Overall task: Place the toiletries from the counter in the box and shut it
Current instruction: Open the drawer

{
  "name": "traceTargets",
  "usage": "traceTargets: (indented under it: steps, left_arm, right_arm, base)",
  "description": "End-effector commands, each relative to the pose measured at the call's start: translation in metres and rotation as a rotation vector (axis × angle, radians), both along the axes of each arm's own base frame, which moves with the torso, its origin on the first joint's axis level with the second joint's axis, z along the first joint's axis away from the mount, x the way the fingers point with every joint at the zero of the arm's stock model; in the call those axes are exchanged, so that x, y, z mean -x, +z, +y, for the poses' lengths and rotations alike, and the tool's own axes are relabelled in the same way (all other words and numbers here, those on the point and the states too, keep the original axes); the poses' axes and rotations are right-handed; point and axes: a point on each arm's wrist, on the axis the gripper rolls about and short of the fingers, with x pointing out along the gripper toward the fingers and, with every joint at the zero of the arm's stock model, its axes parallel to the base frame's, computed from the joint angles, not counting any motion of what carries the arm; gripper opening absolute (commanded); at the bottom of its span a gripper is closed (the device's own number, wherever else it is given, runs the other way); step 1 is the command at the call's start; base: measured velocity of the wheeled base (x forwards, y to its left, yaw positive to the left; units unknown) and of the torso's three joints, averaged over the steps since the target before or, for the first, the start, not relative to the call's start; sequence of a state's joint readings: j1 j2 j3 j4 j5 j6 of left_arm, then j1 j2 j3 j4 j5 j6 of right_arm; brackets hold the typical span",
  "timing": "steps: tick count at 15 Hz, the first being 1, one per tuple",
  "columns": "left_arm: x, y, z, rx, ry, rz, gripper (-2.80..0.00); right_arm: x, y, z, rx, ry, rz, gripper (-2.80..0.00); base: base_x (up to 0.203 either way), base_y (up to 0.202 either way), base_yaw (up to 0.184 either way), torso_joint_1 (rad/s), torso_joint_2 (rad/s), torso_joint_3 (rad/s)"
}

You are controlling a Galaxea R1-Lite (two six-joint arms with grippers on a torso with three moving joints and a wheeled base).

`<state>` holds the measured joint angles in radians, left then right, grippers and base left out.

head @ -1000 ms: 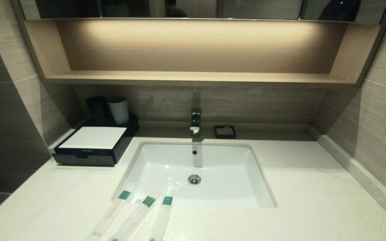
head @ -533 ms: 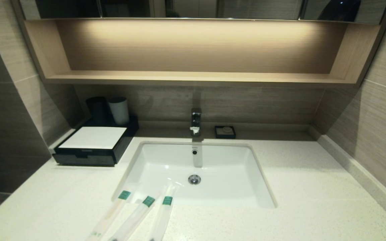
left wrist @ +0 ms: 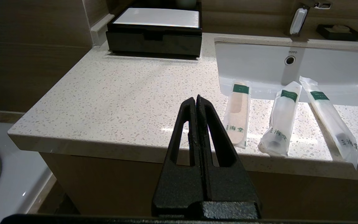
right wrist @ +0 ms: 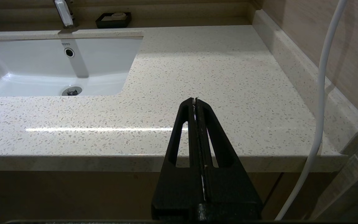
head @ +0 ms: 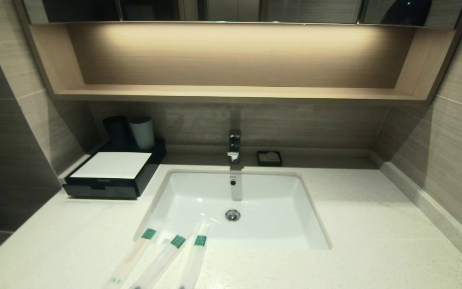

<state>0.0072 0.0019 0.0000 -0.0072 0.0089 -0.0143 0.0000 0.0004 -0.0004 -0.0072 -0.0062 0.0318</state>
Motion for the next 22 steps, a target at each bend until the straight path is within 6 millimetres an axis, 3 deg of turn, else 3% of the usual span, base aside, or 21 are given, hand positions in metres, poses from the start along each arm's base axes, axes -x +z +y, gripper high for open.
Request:
traceTargets:
  steps: [1,14,22]
  left_arm:
    - [0.000,0.000,0.000,0.003,0.000,-0.001,-2.80]
    - [0.002,0.007,0.000,-0.002,0.004,-0.024,-2.80]
    - [0.037,0.067,0.000,0.000,0.005,-0.119,-2.80]
  right_arm:
    - [0.000,0.000,0.000,0.000,0.000,0.001,-2.80]
    - [0.000,0.000,0.000,0.000,0.000,0.000,-2.80]
    - [0.000,0.000,0.000,0.000,0.000,0.001,-2.80]
  base:
    - [0.000,0.000,0.000,0.000,0.00,0.000]
    - [0.000,0.000,0.000,0.000,0.00,0.000]
    - [0.000,0.000,0.000,0.000,0.00,0.000]
